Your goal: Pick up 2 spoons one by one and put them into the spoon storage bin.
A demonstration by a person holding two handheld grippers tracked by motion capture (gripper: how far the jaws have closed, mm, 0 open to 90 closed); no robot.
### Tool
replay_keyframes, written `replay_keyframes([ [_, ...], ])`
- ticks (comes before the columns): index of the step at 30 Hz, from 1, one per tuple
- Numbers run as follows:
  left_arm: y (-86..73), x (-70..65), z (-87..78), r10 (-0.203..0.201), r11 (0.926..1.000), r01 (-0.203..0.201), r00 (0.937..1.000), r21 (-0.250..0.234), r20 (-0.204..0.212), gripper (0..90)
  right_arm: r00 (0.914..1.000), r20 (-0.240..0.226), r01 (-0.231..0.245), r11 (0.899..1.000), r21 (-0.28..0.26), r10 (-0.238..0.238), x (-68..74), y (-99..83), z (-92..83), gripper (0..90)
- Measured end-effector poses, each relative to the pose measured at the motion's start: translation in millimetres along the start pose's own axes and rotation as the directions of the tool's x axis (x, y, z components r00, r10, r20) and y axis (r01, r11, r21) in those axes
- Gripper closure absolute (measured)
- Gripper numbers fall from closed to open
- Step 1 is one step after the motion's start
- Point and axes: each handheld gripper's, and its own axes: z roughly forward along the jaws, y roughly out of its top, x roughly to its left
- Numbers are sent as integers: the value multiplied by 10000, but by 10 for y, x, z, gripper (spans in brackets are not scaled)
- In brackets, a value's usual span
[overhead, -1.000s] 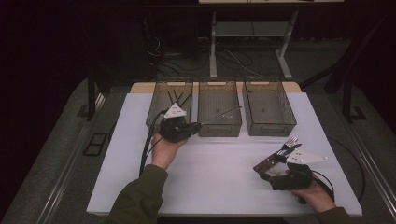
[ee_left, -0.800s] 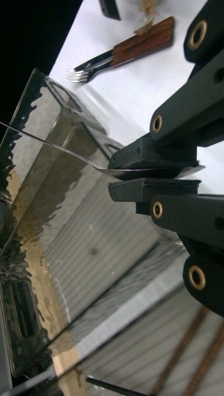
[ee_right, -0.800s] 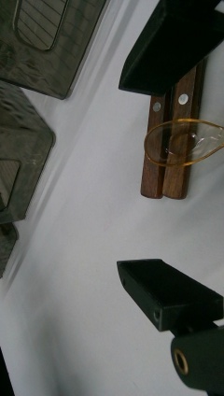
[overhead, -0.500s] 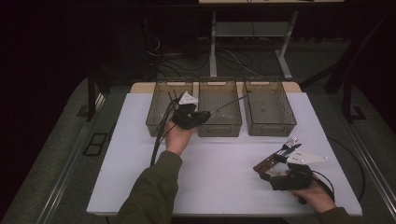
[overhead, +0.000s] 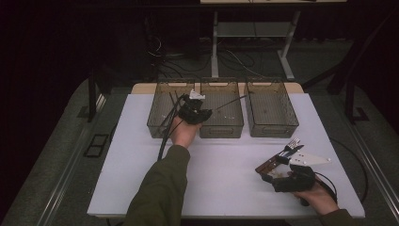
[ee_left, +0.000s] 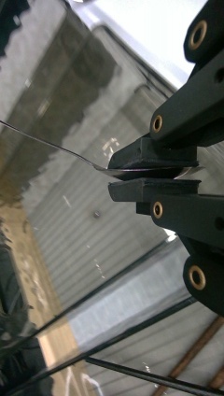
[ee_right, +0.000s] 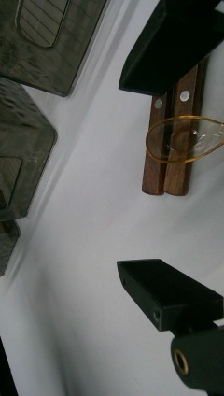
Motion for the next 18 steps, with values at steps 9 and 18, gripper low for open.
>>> replay_keyframes([
  [9, 3, 3, 66, -139, 9995, 143, 9998, 290, -143, 837, 10000, 1, -55, 10000, -15, 55, -7, 0, -3, 110],
  [18, 27, -21, 13, 211, 9997, -211, 9998, -105, -27, 529, 10000, -7, -39, 10000, -37, 39, 1, 4, -4, 110],
])
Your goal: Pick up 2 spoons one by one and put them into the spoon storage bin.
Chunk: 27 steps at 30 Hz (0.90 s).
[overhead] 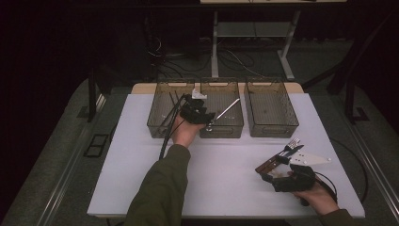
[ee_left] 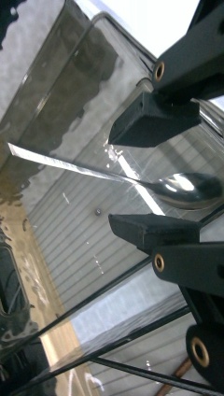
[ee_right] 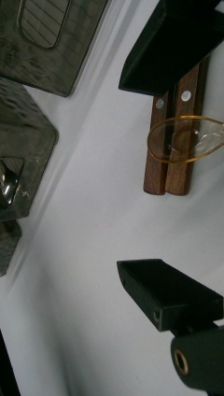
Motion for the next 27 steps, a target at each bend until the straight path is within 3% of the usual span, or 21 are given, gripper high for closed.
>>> replay_keyframes([
  [9, -3, -26, -123, 273, 9993, -254, 9973, -291, 684, 421, 10000, 3, -6, 10000, -4, 6, 0, -1, -2, 110],
  [16, -53, -113, -274, 601, 9972, -535, 9893, -525, 1330, 332, 10000, 35, -10, 10000, -3, 10, -2, -2, -1, 110],
  [19, -92, -132, -357, 843, 9957, -778, 9858, -495, 1450, 284, 10000, 50, -11, 10000, 8, 11, -4, -3, 0, 110],
  [27, -263, -175, -532, 1075, 9932, -966, 9753, -653, 1930, 178, 10000, 30, -26, 10000, 21, 26, -11, -4, 6, 110],
])
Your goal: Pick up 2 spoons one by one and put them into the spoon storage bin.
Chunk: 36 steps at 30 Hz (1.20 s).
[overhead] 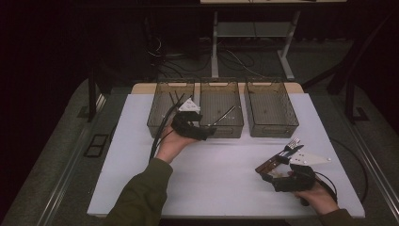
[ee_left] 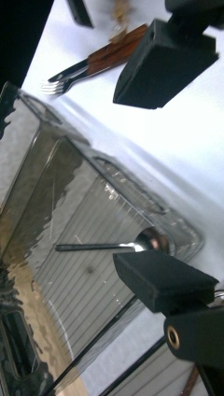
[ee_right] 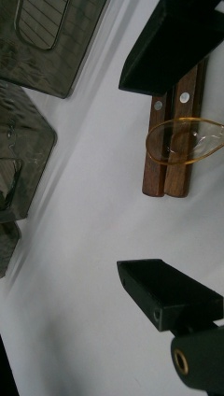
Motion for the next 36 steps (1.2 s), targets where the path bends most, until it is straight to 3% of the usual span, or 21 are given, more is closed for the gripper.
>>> replay_keyframes([
  [14, -404, -64, -287, -142, 9996, 141, 9999, -230, -39, 0, 10000, 28, -17, 10000, 0, 17, -4, -1, -3, 110],
  [28, -857, -219, -626, 94, 9990, -93, 10000, -437, 6, 7, 10000, 17, 45, 10000, -52, -45, 4, 7, -16, 110],
  [36, -1136, -307, -759, 41, 9987, -27, 9996, -501, 291, 4, 10000, 23, 38, 10000, -70, -38, 2, 12, -25, 110],
])
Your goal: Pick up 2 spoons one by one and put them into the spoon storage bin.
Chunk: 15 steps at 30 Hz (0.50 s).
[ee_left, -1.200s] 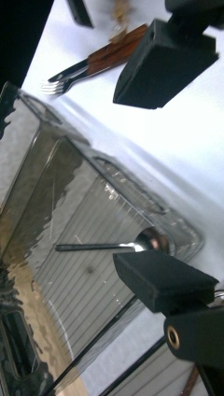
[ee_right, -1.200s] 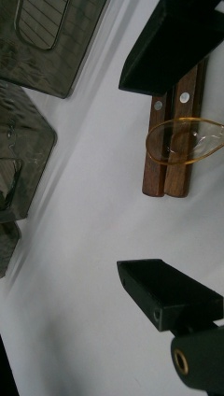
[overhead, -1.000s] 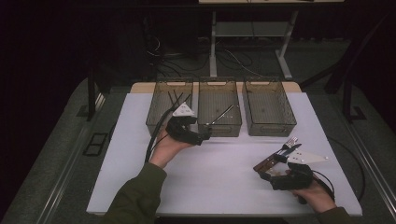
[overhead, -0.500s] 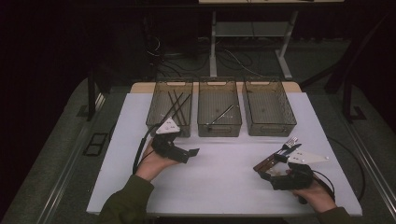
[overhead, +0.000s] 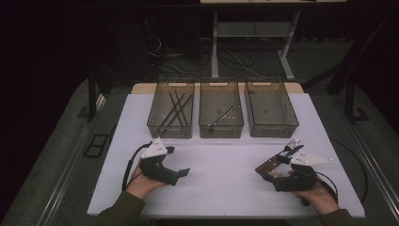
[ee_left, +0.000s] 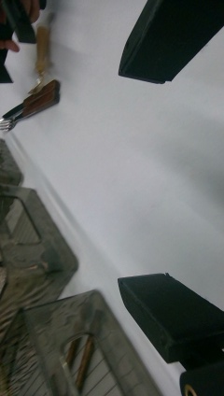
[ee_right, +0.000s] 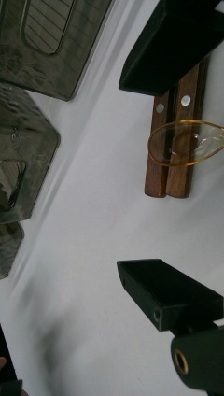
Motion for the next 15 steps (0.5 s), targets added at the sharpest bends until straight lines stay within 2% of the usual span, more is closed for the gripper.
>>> replay_keyframes([
  [5, -102, -45, -43, 50, 9999, -48, 9999, -137, 99, 0, 10000, -13, -12, 10000, -13, 12, -1, 8, -10, 110],
  [10, -189, -64, -72, -114, 9995, 121, 9997, -295, 228, 0, 9998, 85, -150, 9998, -91, 151, -28, 21, -69, 110],
  [15, -191, -55, -81, -144, 9997, 147, 9997, -191, 190, 0, 9989, 241, -389, 9991, -181, 394, -94, 41, -168, 110],
])
